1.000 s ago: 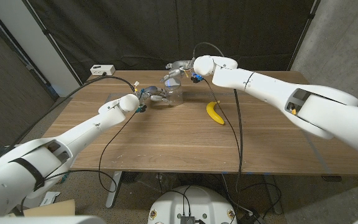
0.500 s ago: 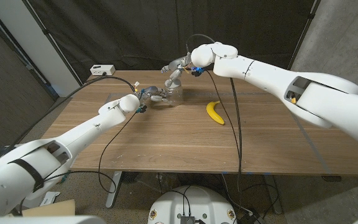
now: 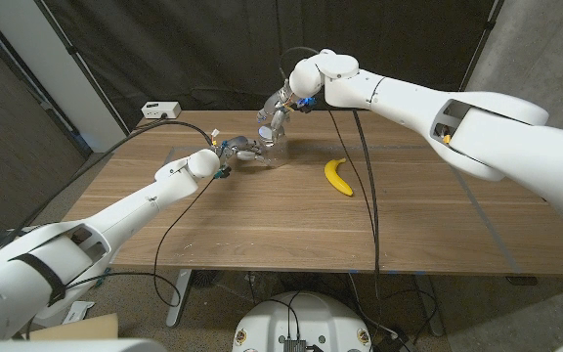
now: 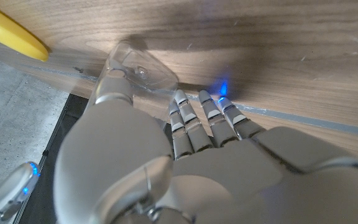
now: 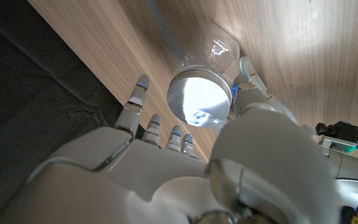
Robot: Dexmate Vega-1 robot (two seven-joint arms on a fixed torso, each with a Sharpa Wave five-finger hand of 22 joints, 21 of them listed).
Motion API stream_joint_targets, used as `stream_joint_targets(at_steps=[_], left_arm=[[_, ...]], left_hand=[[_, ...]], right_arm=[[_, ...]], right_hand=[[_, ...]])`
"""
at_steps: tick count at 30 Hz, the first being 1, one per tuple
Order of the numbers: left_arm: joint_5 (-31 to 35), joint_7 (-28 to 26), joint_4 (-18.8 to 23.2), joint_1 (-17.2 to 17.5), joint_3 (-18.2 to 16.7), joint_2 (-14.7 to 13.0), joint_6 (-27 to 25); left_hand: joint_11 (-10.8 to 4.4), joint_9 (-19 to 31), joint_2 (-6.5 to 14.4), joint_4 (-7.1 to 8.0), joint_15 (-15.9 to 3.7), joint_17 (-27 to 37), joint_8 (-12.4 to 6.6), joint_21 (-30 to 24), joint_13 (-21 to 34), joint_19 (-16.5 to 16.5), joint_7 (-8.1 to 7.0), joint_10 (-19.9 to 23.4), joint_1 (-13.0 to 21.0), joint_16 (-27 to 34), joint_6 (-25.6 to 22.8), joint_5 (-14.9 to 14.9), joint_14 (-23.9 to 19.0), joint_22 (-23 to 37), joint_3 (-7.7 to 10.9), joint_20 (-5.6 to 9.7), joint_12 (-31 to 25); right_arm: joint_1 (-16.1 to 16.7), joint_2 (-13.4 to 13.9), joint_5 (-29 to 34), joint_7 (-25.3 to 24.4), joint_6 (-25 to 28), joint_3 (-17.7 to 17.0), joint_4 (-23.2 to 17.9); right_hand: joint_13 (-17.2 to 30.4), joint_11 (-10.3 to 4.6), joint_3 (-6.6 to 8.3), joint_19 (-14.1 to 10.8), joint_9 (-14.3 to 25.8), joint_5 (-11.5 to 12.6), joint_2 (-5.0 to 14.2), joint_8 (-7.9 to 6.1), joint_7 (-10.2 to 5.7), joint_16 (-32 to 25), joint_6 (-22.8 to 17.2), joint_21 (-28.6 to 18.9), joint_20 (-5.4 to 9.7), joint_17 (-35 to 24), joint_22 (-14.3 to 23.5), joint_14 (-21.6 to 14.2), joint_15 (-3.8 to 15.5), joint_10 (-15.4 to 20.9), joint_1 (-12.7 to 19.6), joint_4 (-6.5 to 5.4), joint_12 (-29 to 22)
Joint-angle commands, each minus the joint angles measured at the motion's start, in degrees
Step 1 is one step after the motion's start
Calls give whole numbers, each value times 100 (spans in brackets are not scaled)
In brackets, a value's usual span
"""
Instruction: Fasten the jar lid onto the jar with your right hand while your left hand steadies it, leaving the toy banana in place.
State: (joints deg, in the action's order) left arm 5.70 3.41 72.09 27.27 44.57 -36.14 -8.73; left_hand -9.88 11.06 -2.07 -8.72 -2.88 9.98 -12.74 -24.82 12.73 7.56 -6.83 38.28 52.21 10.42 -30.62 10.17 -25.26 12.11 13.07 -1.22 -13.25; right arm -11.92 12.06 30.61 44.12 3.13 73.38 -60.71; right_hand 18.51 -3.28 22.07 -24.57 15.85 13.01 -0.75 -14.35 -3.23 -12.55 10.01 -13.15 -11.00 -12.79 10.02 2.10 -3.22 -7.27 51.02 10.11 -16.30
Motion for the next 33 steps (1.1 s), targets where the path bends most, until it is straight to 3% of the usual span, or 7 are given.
stream_joint_targets(at_steps=[1, 4, 11, 24, 27, 29, 33], left_arm=[[7, -21, 103, 39, -4, -14, -109], [6, -14, 109, 38, 1, -10, -116], [8, -6, 159, 51, 5, -19, -165], [7, -34, 271, 96, -18, -59, -198], [-33, 25, 250, 92, -20, -55, -124], [-46, 80, 226, 75, -4, -47, -102], [-162, 142, 76, 64, -31, 9, 92]], left_hand=[[-165, 20, 803, 21, -947, 19, -24, -43, 32, -9, -255, 445, 786, 38, -1416, 4, -10, 13, 20, -39, -17], [-162, 20, 803, 21, -949, 18, -21, -44, 32, -10, -252, 463, 787, 37, -1417, 4, -9, 13, 19, -37, -23], [-159, 20, 801, 25, -944, 18, -22, -49, 30, -10, -256, 458, 778, 38, -1439, 4, -13, 13, 16, -29, -17], [-161, 22, 792, 31, -939, 14, 19, -55, 31, -20, -255, 426, 759, 31, -1383, 2, -7, 13, 9, -42, 3], [-27, 20, 642, 95, -845, 36, 329, -35, 34, -161, -226, -695, 506, -4, 57, -15, 315, 12, -137, -190, 283], [156, 19, 533, 143, -567, 47, 335, 52, 75, -440, -38, -1953, 257, -31, 1883, 29, 966, 15, -295, -436, 296], [296, 14, 145, 157, -231, 42, 303, 196, 99, -776, 208, -3384, -38, -21, 3514, 189, 1892, 12, -600, -550, 256]], right_arm=[[-191, -335, 220, 231, -477, 162, 550], [-177, -354, 258, 167, -594, 181, 577], [-110, -376, 330, -91, -799, 163, 608], [-7, -224, 361, -135, -735, 32, 308], [12, -206, 357, -91, -690, 6, 266], [26, -199, 346, -63, -667, -13, 254], [70, -139, 346, -55, -621, -53, 143]], right_hand=[[27, -1, 55, -386, 25, 42, 4, -53, -92, -59, -44, -91, 63, -47, -3, -134, 21, 64, 159, -35, -85], [35, 25, 73, -596, 31, 50, 18, -96, -187, -72, -132, -123, 133, -59, -12, -198, 66, 105, 280, -29, -127], [66, 14, 103, -1200, 51, 65, 135, -367, -923, -204, -690, -130, 407, -141, -24, -644, 375, 397, 752, -46, -331], [82, 4, -88, -1799, 41, 28, 142, -673, -827, -417, -1415, -130, 756, -234, -23, -1307, 650, 978, 982, -114, -635], [78, -2, -99, -1829, 37, 30, 145, -674, -826, -428, -1425, -128, 775, -242, -24, -1340, 684, 1005, 988, -118, -647], [74, -8, -111, -1844, 33, 31, 147, -665, -766, -432, -1410, -121, 778, -248, -24, -1354, 683, 1038, 991, -122, -661], [69, -9, -124, -1850, 29, 32, 171, -667, -746, -436, -1425, -107, 784, -259, -24, -1366, 696, 1062, 977, -145, -671]])
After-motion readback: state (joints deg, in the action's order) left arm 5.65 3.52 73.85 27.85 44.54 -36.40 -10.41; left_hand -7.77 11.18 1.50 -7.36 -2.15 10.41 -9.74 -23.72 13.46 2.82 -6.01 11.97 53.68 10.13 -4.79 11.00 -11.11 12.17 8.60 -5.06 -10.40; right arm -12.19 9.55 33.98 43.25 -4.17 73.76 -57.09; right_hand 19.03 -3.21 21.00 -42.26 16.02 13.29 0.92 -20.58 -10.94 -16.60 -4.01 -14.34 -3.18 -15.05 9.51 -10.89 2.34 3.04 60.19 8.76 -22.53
